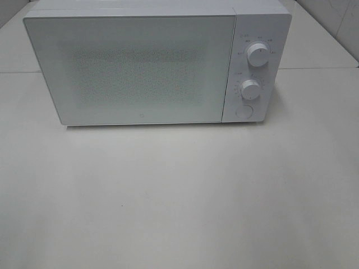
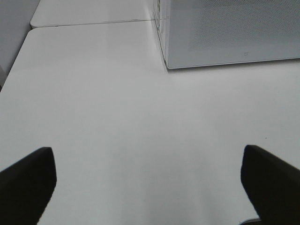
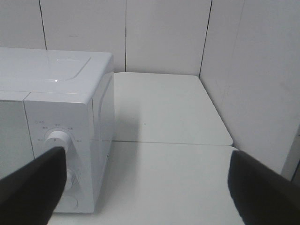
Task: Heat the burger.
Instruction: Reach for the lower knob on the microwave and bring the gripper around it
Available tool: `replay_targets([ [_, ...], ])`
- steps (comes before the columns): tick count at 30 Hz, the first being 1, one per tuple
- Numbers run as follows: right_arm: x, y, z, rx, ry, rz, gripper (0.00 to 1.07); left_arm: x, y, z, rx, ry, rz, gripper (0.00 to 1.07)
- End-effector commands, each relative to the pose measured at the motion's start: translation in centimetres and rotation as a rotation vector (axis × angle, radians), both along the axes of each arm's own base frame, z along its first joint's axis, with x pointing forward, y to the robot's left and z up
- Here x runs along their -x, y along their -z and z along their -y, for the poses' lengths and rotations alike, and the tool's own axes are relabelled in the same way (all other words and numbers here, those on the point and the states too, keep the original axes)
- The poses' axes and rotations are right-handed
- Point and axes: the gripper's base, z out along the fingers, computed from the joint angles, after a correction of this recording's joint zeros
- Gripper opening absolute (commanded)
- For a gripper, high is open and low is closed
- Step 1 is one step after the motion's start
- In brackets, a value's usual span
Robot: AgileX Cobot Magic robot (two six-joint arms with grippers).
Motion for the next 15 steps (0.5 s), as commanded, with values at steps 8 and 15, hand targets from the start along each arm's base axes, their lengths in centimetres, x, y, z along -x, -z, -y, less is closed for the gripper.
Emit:
replay_targets([
  [8,-5.9,3.8,-0.5,-0.01,-0.026,0.079,0.81,0.2,-0.1,0.0,0.008,0.0,0.03,1.05],
  [15,-8.5,5.0,-0.7,-0.018,-0.041,0.13,0.73,0.2,-0.1,0.0,0.008,0.0,0.03,1.05],
])
